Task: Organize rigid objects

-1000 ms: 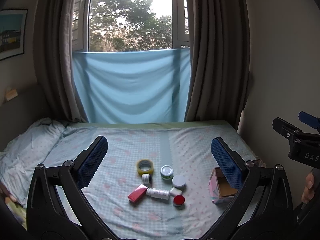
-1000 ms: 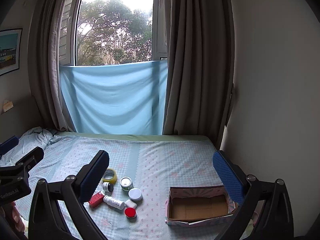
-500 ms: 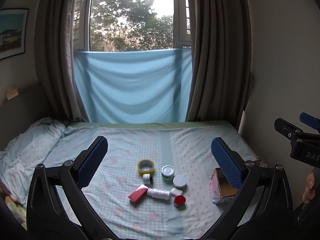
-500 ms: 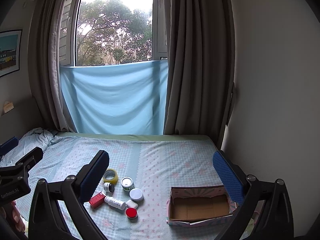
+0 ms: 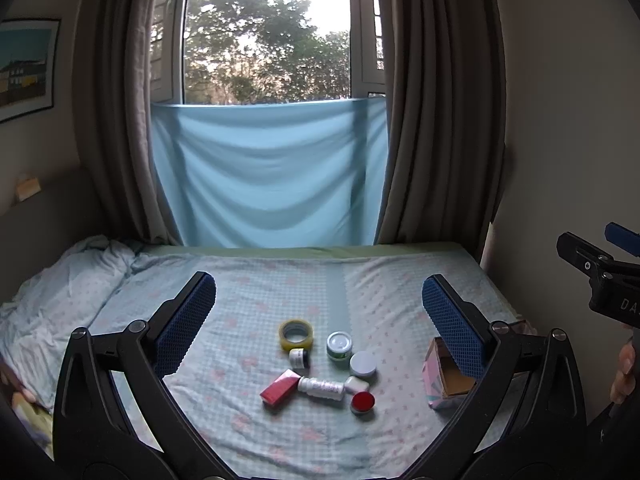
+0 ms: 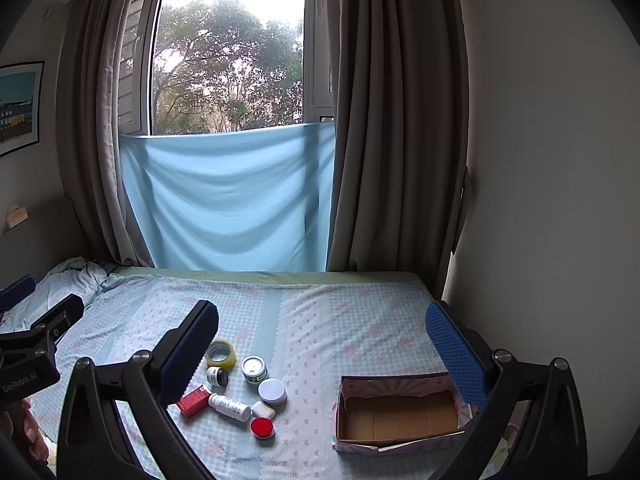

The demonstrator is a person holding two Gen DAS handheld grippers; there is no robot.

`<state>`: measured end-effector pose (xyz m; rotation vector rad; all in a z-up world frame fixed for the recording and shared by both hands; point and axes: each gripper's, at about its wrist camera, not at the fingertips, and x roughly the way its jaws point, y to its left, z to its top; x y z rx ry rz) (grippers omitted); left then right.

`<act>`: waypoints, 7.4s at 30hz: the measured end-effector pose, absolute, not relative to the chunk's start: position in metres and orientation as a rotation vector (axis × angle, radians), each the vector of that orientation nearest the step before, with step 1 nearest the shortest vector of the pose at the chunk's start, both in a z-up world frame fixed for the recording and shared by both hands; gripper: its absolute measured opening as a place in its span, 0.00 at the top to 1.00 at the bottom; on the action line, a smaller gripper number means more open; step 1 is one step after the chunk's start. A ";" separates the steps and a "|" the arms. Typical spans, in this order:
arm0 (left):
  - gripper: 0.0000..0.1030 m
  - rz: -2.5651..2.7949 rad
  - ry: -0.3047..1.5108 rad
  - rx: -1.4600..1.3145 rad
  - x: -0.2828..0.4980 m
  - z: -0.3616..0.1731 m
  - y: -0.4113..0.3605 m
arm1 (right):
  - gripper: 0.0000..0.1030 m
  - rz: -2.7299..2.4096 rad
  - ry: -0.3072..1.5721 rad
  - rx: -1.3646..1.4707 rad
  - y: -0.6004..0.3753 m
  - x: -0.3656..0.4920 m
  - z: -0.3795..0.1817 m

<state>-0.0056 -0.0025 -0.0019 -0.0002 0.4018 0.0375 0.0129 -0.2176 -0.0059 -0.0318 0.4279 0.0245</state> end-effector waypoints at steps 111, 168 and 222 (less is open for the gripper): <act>0.63 -0.360 1.503 0.383 0.257 -0.478 0.111 | 0.36 0.388 1.416 -0.390 -0.014 0.379 -0.455; 0.63 -0.601 1.215 0.177 0.257 -0.271 -0.359 | 0.36 0.364 1.292 -0.322 -0.482 0.206 -0.279; 0.00 -0.629 1.353 0.472 0.289 -0.379 -0.412 | 0.00 0.496 1.346 -0.442 -0.478 0.234 -0.371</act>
